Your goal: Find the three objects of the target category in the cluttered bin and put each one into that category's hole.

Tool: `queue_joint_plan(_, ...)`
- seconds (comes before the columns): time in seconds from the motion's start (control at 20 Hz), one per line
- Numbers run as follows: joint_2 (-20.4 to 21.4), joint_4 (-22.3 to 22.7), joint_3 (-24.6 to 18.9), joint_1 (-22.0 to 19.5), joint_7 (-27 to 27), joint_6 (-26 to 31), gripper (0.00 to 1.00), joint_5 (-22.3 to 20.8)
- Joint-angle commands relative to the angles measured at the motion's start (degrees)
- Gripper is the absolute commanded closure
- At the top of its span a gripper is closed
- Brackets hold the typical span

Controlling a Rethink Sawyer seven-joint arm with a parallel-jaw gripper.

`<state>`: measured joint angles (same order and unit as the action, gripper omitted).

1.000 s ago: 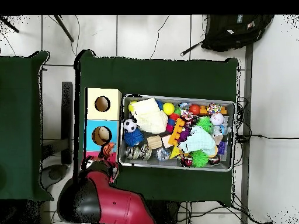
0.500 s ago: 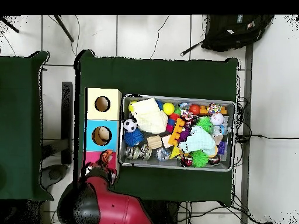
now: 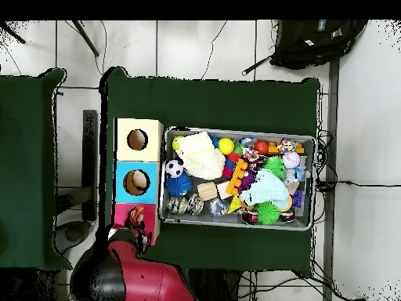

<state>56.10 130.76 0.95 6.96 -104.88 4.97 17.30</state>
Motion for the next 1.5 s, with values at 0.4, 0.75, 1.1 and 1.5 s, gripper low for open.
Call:
queue_joint_plan(0.4, -2.29, 0.99, -5.06, 0.71, -14.52, -2.43, 1.0, 2.46)
queue_joint_plan(0.75, -3.55, -0.01, -4.05, 1.13, -13.51, -1.91, 1.0, 2.06)
queue_joint_plan(1.1, -4.85, -0.46, -3.74, 2.41, -13.44, -1.96, 1.0, 2.09)
queue_joint_plan(1.5, -5.43, -0.96, -3.06, 2.45, -12.49, -1.45, 1.0, 1.6)
